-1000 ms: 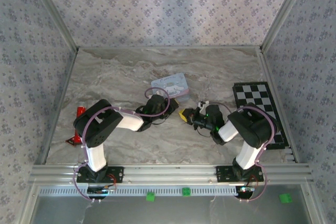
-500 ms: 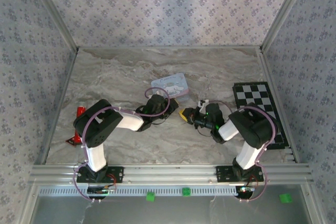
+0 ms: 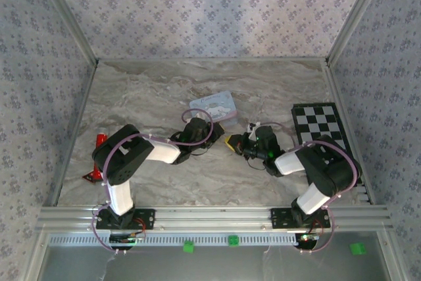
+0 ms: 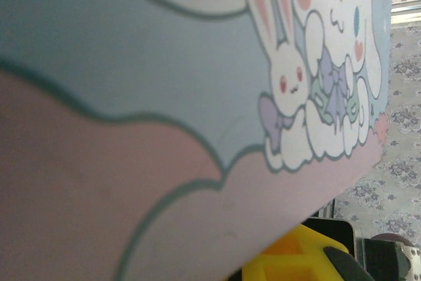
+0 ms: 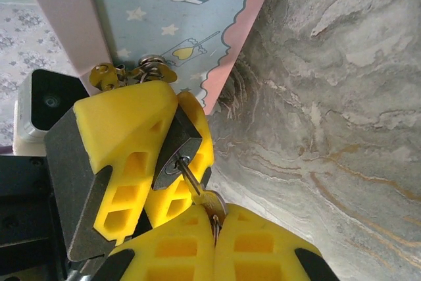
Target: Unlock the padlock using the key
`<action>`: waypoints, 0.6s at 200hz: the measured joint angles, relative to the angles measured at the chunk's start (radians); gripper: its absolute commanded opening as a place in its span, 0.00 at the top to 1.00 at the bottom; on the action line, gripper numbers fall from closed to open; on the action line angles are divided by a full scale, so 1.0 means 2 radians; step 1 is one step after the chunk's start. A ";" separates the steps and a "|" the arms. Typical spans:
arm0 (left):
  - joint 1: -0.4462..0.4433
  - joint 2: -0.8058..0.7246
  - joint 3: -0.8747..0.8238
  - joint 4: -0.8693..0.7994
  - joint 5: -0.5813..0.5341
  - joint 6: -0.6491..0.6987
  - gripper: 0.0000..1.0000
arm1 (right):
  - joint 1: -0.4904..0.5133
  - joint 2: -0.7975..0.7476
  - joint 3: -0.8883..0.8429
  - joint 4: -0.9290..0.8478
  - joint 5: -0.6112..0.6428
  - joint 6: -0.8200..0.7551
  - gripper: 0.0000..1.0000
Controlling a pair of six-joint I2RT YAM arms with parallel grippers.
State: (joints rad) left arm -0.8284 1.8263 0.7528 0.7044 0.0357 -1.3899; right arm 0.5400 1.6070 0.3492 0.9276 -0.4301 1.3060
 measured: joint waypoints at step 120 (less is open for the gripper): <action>0.000 0.000 0.002 -0.002 -0.021 0.000 1.00 | -0.012 0.056 0.002 0.088 -0.032 0.079 1.00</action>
State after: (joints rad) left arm -0.8284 1.8263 0.7559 0.6994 -0.0063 -1.3895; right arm 0.5156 1.7184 0.3527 1.1030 -0.4950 1.4631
